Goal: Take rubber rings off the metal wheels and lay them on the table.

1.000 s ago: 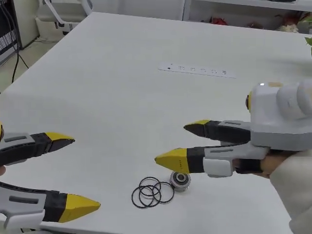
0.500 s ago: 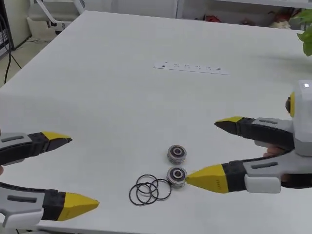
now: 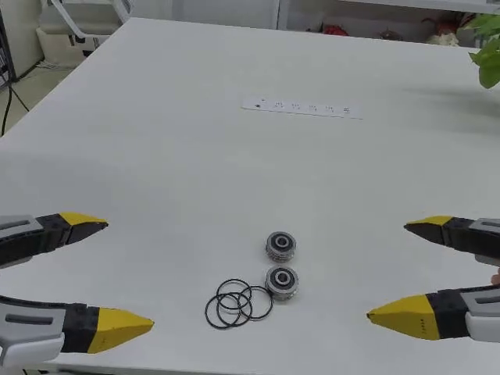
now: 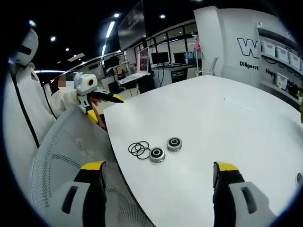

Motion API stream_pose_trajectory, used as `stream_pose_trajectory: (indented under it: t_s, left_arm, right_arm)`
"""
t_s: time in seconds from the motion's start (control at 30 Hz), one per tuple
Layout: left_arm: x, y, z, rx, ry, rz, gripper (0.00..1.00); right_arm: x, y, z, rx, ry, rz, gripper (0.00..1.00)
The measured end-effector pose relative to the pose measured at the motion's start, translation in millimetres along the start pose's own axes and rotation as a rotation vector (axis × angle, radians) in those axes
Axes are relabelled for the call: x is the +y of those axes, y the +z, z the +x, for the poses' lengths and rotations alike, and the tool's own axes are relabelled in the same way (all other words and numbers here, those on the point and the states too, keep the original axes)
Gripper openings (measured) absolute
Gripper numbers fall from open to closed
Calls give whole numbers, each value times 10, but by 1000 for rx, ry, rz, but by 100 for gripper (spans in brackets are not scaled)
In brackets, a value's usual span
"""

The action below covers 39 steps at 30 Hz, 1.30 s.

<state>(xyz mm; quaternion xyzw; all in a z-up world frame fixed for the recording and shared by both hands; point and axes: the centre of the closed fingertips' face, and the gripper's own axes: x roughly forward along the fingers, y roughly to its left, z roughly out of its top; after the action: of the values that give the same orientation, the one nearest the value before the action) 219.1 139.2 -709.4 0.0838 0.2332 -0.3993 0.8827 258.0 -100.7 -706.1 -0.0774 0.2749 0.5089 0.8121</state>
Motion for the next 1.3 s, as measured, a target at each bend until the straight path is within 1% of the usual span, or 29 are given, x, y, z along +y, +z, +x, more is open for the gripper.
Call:
stream_pose_trajectory:
  t_s: [0.1, 0.2, 0.37, 0.47, 0.6, 0.73, 0.97, 1.13, 1.3]
  left_arm:
    - [12, -41, 18, 1, 5, -11, 82]
    - [6, -78, 30, 5, 4, -20, 82]
    - [31, -143, 32, 13, 12, -36, 83]
    - [73, -209, 32, 30, 30, -53, 85]
    - [99, -236, 33, 30, 43, -63, 88]
    - [100, -282, 45, 44, 44, -69, 90]
    - [52, -348, 80, 67, 32, -72, 94]
    - [55, -381, 91, 77, 30, -73, 97]
    - [58, -376, 92, 76, 30, -73, 99]
  right_arm:
    - [-56, -143, -52, 15, -22, 29, 91]
    - [-88, -267, -61, 27, -36, 69, 91]
    - [-80, -440, -35, 42, -37, 114, 91]
    - [-64, -527, -9, 61, -35, 126, 90]
    - [-64, -626, 17, 74, -33, 152, 90]
    - [-45, -706, 38, 85, -27, 174, 90]
    - [16, -825, 68, 115, -13, 194, 90]
    - [49, -870, 77, 127, -6, 199, 90]
    - [56, -888, 74, 131, -6, 203, 90]
